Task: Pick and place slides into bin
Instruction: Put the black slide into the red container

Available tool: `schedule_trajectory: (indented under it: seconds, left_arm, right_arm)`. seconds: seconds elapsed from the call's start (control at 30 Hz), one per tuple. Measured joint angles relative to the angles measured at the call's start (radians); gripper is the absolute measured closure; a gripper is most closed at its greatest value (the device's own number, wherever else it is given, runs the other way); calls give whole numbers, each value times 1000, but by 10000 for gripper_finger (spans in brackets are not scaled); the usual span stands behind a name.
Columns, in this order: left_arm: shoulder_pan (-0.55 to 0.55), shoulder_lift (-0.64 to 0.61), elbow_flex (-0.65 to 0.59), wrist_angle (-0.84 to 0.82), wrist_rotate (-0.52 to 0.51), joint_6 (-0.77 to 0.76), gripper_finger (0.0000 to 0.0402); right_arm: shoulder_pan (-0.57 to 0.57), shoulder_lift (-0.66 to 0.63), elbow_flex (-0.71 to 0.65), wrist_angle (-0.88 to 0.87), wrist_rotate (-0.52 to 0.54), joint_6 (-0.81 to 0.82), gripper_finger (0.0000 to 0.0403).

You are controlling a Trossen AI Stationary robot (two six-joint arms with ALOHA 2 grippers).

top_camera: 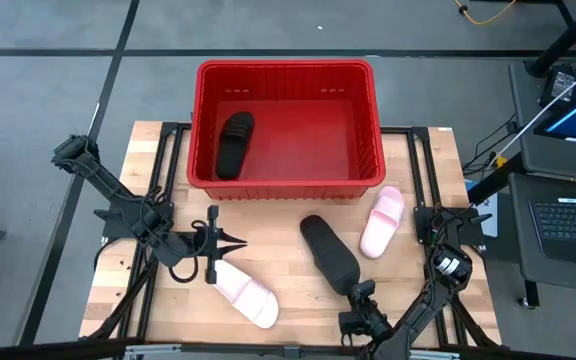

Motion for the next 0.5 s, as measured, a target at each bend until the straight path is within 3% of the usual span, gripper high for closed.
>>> schedule_trajectory:
  seconds: [0.5]
  left_arm:
    - [0,0,0,-19,0,0,386]
  right_arm:
    - [-52,0,0,0,-6,15,178]
